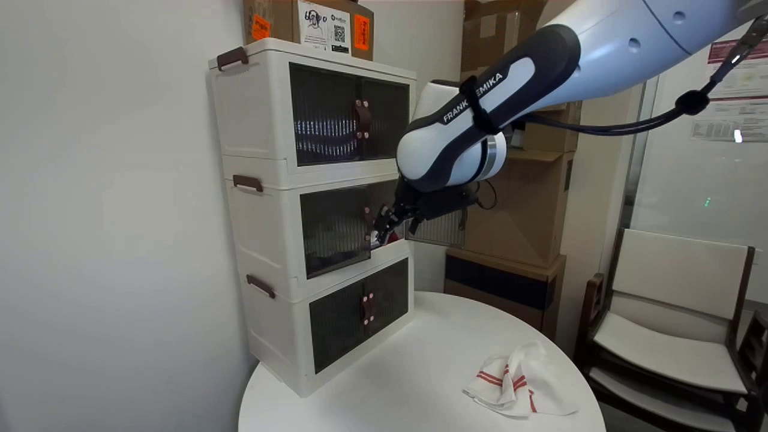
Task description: Move the middle left cabinet door
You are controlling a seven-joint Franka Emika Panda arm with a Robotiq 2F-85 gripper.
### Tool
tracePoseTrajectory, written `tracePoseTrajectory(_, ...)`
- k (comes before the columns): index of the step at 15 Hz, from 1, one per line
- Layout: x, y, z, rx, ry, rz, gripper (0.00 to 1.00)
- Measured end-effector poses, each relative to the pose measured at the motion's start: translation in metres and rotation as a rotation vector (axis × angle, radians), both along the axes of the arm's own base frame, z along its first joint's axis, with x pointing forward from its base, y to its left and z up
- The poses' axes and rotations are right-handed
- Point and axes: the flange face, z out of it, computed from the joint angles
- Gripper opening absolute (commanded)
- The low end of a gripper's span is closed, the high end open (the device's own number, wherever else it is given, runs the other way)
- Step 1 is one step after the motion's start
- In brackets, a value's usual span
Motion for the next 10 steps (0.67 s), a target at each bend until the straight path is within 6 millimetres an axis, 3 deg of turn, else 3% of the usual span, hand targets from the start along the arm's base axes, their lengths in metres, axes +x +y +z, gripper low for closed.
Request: tracePoseTrajectory(10,0.037,0.018,-0.014,-0.035,-0.133,0.004,1.00)
